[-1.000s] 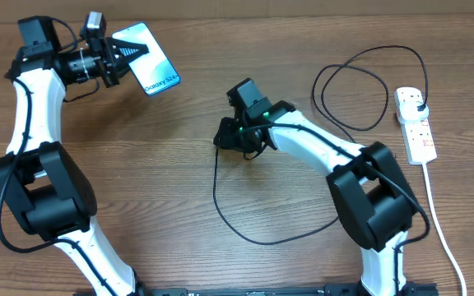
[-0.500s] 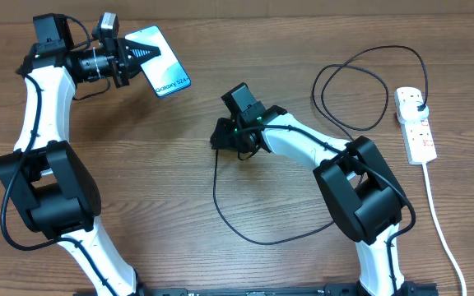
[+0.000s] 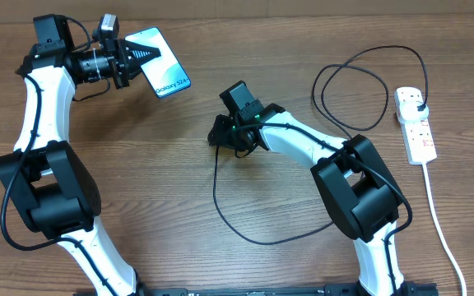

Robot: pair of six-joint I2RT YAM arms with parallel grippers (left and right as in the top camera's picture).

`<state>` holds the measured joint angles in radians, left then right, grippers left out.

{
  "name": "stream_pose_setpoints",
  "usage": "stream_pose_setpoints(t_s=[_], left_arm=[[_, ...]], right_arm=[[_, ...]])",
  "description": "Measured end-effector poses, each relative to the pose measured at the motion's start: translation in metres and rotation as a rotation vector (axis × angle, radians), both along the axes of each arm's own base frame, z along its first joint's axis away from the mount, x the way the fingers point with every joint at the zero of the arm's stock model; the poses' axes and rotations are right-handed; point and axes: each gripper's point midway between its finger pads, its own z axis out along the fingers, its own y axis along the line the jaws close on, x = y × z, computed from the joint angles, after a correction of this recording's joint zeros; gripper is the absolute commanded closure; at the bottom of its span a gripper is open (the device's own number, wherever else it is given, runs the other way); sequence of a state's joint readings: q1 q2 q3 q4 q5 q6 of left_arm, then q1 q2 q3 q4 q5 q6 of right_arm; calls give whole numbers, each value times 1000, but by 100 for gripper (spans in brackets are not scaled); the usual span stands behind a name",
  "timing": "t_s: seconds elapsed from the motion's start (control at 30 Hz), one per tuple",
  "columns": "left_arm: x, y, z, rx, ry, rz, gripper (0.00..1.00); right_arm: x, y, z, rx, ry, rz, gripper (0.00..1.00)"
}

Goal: Plug charger to phone and switch on socket
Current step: 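Grasp the black cable's USB-C plug with the right gripper and lift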

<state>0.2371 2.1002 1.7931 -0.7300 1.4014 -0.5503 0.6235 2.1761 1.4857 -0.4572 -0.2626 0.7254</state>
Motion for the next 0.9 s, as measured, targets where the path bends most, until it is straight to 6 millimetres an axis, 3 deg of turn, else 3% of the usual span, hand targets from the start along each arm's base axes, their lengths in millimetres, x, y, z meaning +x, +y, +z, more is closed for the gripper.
stream_pose_setpoints(t_s=[0.9], left_arm=[[-1, -2, 0, -2, 7, -4, 96]], right_arm=[[-3, -3, -2, -15, 21, -8, 66]])
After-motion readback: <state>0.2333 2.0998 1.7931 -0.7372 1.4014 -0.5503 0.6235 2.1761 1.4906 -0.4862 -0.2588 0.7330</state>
